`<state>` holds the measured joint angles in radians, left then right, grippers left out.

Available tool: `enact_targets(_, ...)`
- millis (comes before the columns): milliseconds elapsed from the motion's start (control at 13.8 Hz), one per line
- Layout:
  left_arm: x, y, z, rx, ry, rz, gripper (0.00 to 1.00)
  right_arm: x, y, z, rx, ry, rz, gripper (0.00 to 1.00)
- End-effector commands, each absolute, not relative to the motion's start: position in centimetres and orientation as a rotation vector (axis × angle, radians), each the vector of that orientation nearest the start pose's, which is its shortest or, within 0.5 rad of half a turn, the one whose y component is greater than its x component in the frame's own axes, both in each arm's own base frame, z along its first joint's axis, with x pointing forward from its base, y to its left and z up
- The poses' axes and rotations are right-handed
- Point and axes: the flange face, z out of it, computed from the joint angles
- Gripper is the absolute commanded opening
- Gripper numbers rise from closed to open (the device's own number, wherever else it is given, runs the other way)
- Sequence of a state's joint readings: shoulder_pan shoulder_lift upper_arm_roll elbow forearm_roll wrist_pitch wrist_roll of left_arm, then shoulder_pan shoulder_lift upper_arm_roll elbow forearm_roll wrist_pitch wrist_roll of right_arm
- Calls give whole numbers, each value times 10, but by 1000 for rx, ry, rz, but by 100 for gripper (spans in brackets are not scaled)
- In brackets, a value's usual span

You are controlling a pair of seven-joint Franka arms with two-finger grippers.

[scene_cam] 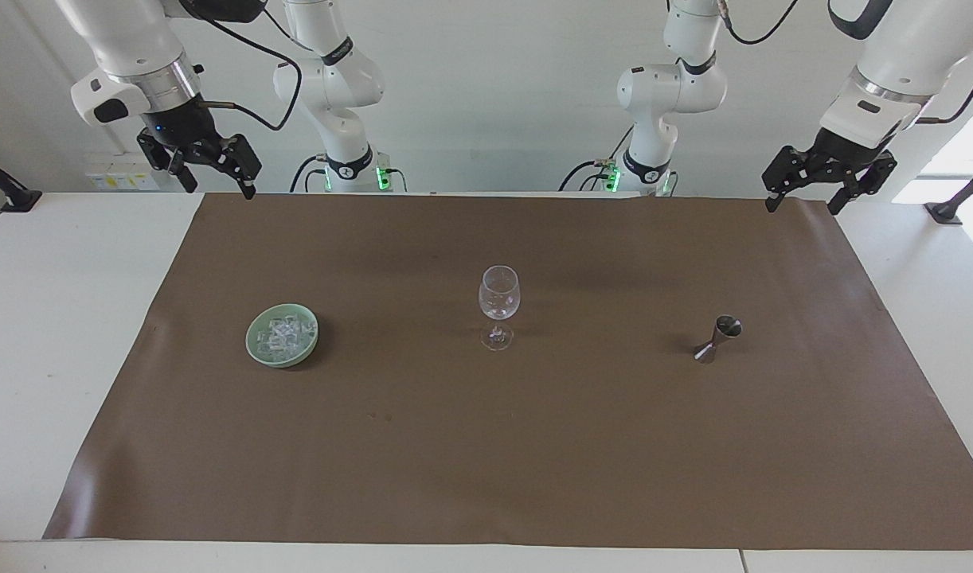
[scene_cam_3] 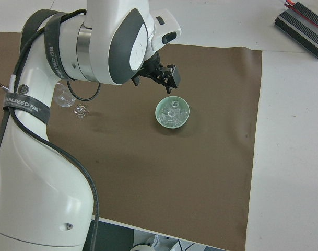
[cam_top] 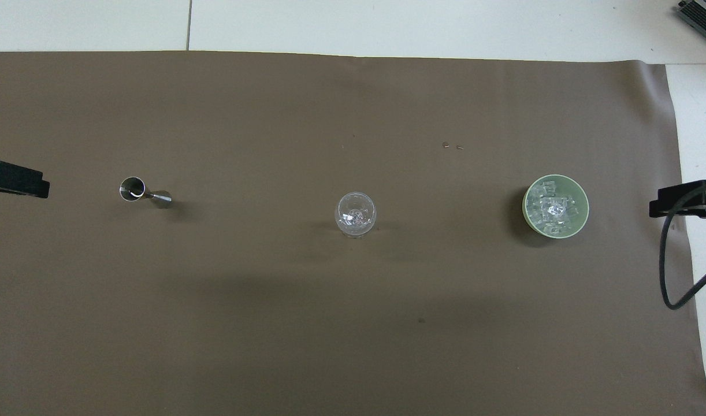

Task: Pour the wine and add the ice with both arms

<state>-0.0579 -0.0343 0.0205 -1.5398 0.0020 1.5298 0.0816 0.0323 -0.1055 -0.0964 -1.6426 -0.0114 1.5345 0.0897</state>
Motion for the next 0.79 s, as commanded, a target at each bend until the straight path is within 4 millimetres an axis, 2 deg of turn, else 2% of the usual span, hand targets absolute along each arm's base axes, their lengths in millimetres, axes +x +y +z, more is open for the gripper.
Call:
enact_targets(0,541,-18,657,-3137,205,-12,100,511,-38,645,-3113,199,1,100)
enact_targets(289,540,-19,657,-3169,203,-16,100,511,-38,645,-3113,199,1,100)
enact_targets(722,537,-26,643,-3168,225,-28,100,511,-38,645,-3112,199,1,100)
